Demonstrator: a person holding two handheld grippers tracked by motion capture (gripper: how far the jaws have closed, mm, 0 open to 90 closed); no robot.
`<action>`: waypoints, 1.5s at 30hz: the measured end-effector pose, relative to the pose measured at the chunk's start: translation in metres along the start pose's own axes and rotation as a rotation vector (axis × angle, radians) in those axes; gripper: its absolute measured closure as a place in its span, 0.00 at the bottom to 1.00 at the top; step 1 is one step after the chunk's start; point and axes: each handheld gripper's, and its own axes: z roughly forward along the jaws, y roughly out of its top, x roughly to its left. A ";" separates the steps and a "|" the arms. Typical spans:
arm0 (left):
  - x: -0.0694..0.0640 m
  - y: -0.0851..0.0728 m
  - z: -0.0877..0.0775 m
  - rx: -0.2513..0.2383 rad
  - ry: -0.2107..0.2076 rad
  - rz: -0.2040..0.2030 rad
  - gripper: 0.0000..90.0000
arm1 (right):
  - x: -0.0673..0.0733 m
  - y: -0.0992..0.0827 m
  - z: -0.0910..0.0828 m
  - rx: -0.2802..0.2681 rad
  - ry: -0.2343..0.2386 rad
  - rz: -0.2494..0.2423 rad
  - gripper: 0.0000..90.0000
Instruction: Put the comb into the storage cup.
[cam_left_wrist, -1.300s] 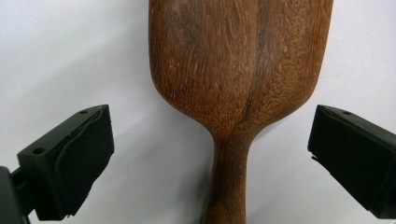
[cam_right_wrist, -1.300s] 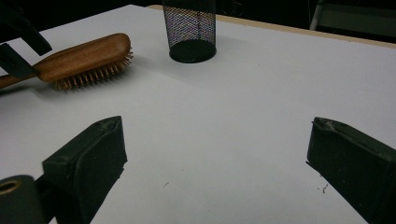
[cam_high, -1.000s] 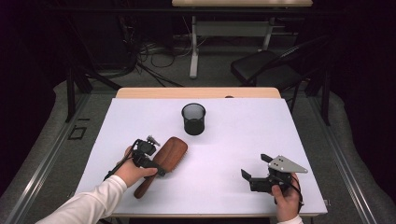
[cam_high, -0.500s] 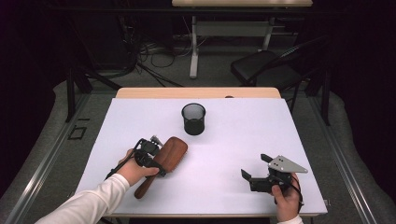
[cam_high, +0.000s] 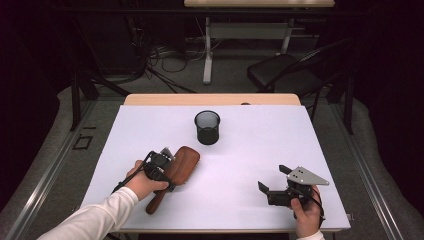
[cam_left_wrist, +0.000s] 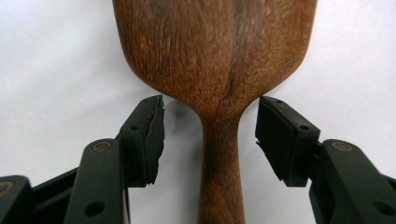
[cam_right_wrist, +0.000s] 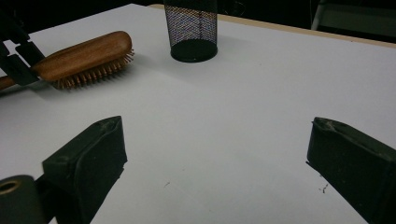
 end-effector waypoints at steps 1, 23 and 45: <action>0.000 0.000 0.001 0.000 -0.003 -0.003 0.50 | 0.000 0.000 0.000 -0.001 0.000 0.001 0.05; -0.005 -0.002 0.010 0.010 0.029 -0.011 0.74 | 0.000 0.000 0.000 0.002 0.001 0.000 0.05; -0.005 -0.005 0.010 0.002 0.025 -0.017 0.80 | 0.000 0.000 0.000 0.007 0.003 -0.004 0.05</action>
